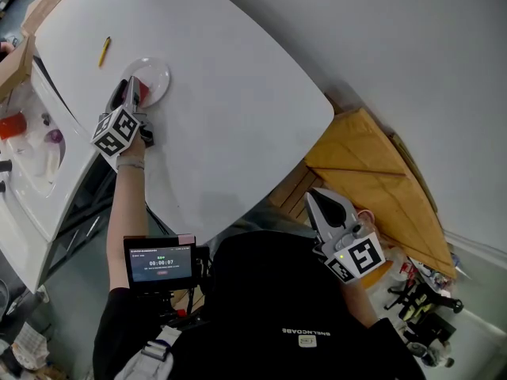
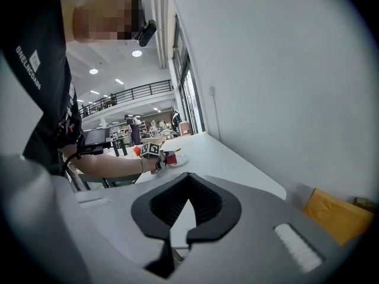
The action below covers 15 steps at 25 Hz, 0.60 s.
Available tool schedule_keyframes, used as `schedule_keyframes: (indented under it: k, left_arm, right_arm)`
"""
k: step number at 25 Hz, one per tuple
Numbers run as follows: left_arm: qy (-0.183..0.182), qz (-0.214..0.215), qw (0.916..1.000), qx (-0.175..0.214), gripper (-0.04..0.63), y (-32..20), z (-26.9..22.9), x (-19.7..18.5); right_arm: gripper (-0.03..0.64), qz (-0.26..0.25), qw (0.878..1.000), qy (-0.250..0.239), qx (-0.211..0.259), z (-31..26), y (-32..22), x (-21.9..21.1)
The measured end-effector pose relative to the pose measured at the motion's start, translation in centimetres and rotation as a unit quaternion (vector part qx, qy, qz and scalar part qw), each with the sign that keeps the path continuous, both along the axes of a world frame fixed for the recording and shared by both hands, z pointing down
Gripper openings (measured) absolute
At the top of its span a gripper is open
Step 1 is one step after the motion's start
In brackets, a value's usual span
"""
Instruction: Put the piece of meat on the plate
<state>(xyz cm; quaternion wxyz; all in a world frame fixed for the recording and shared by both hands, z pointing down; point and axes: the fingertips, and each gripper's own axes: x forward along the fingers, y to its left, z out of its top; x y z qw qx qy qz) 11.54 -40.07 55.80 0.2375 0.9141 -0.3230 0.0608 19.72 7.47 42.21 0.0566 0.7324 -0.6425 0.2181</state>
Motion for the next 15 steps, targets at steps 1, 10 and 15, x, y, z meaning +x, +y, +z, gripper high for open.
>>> schedule_keyframes:
  k: [1, 10, 15]
  left_arm:
    - [-0.001, 0.0, 1.0, 0.001, 0.134, -0.01, 0.0, -0.02]
    - [0.002, 0.0, 1.0, 0.002, 0.193, -0.12, 0.07, -0.21]
    - [0.001, 0.004, 1.0, 0.003, 0.236, -0.06, 0.16, -0.17]
  right_arm:
    - [0.005, 0.0, 1.0, 0.0, 0.0, -0.01, 0.01, -0.04]
    - [0.005, 0.002, 1.0, 0.003, 0.002, -0.02, 0.17, -0.15]
    - [0.005, 0.006, 1.0, 0.004, 0.001, 0.07, 0.41, 0.04]
